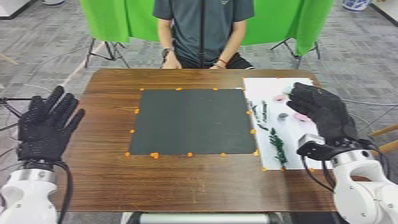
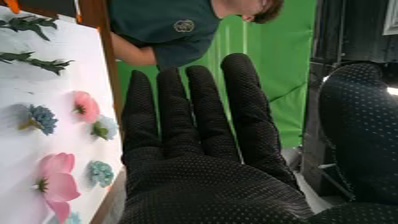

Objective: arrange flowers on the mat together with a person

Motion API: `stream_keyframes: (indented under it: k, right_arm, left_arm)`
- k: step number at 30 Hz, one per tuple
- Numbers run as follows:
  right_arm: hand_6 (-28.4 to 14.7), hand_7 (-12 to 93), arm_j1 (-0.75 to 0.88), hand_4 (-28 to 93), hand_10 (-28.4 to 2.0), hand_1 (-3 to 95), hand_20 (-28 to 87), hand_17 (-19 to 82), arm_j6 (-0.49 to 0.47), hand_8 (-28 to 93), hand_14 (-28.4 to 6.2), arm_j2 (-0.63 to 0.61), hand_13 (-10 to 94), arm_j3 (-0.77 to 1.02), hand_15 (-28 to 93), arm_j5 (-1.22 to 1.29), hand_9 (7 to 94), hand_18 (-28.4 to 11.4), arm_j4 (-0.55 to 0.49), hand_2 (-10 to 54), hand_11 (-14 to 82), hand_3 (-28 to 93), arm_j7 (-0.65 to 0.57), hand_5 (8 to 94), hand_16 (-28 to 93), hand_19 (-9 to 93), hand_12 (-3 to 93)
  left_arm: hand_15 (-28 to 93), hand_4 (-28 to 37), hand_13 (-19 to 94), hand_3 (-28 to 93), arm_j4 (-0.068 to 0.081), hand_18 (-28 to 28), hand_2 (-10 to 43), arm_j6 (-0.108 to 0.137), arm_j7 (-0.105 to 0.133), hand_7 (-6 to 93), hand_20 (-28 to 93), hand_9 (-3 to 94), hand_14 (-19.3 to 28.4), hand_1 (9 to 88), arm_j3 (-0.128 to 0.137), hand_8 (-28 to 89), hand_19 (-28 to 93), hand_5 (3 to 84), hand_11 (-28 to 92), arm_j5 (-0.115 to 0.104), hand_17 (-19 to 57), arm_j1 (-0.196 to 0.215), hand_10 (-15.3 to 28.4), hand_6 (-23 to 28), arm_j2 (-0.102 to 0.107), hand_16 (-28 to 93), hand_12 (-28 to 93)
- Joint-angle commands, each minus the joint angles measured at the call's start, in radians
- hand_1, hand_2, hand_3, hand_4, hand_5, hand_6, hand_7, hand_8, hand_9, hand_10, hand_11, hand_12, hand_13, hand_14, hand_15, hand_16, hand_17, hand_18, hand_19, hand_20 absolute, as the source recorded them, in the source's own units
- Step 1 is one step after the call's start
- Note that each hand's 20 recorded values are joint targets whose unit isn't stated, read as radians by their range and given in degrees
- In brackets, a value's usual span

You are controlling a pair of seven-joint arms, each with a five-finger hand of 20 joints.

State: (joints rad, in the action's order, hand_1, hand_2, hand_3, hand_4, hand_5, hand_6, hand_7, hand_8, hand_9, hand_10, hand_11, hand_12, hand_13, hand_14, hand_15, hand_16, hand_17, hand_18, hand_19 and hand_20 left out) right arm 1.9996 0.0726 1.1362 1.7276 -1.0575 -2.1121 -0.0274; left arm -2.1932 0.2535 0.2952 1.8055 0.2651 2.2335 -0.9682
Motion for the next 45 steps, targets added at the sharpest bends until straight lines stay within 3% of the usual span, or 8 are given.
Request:
stream_keyframes:
  k: [1, 18, 27, 35, 37, 45]
  right_arm:
    - [-3.5, 21, 0.007, -25, -15.4, 20.6, 10, 15, 0.018, -14, -12.3, -0.025, 34, -0.009, 15, -0.014, 42.5, -15.6, -0.012, 4.3, 8.1, 80, 0.025, 47.3, 14, 34, 12.9]
    - [-3.6, 21, 0.021, -25, -15.5, 20.9, 10, 15, 0.038, -14, -12.4, -0.052, 34, -0.013, 15, -0.057, 41.9, -15.7, -0.013, 3.1, 8.1, 81, 0.043, 46.6, 14, 34, 13.0]
    - [-3.6, 21, 0.018, -25, -15.5, 21.0, 10, 15, 0.048, -14, -12.3, -0.059, 33, -0.024, 15, -0.08, 41.7, -15.7, -0.006, 2.5, 8.1, 81, 0.055, 46.2, 14, 34, 13.0]
    - [-3.7, 19, 0.017, -25, -15.0, 20.5, 8, 11, 0.066, -14, -9.7, -0.058, 25, -0.021, 9, -0.117, 38.1, -12.5, -0.003, 0.3, 6.4, 82, 0.057, 41.1, 11, 32, 11.5]
    - [-3.7, 19, 0.018, -25, -14.9, 20.6, 8, 11, 0.067, -14, -9.4, -0.053, 25, -0.022, 8, -0.122, 37.7, -12.4, -0.004, -0.2, 6.5, 82, 0.051, 40.7, 10, 32, 11.4]
    - [-3.7, 19, 0.059, -25, -15.5, 20.7, 8, 11, 0.024, -14, -11.2, -0.029, 24, 0.022, 10, -0.135, 36.4, -13.0, -0.019, -0.5, 6.3, 82, 0.051, 40.4, 10, 33, 11.3]
  left_arm:
    - [13, -28.3, 23, 62, -0.004, 11.0, 14.3, -0.02, 0.014, 8.0, 11, 31.8, 7.0, 30.8, 0.008, -11, 24, 40.2, 13, -0.037, -3.2, 0.017, 11.0, 4.4, -0.015, -9, 1]
    - [15, -28.3, 25, 63, -0.005, 11.6, 14.0, -0.043, 0.009, 8.5, 12, 32.0, 8.9, 30.6, 0.018, -11, 25, 39.6, 13, -0.07, -3.0, 0.025, 11.5, 4.3, -0.032, -8, 2]
    - [16, -28.3, 27, 63, -0.01, 11.8, 13.8, -0.042, 0.026, 8.8, 12, 32.2, 9.7, 30.7, 0.02, -11, 26, 39.5, 14, -0.093, -3.1, 0.035, 11.6, 4.2, -0.036, -8, 2]
    - [17, -28.3, 27, 63, -0.013, 12.1, 13.6, -0.039, 0.027, 9.2, 12, 33.2, 11.1, 31.0, 0.026, -10, 26, 40.7, 15, -0.096, -3.3, 0.042, 12.7, 5.4, -0.037, -6, 4]
    - [18, -28.3, 28, 63, -0.01, 12.2, 13.6, -0.036, 0.015, 9.4, 12, 33.8, 11.3, 31.1, 0.027, -10, 26, 41.3, 15, -0.104, -3.4, 0.04, 12.8, 5.5, -0.039, -6, 4]
    - [20, -28.3, 29, 63, -0.005, 12.3, 14.2, -0.053, 0.02, 9.2, 12, 36.1, 12.5, 30.7, 0.03, -10, 27, 42.7, 15, -0.133, -3.4, 0.049, 12.9, 5.8, -0.04, -6, 5]
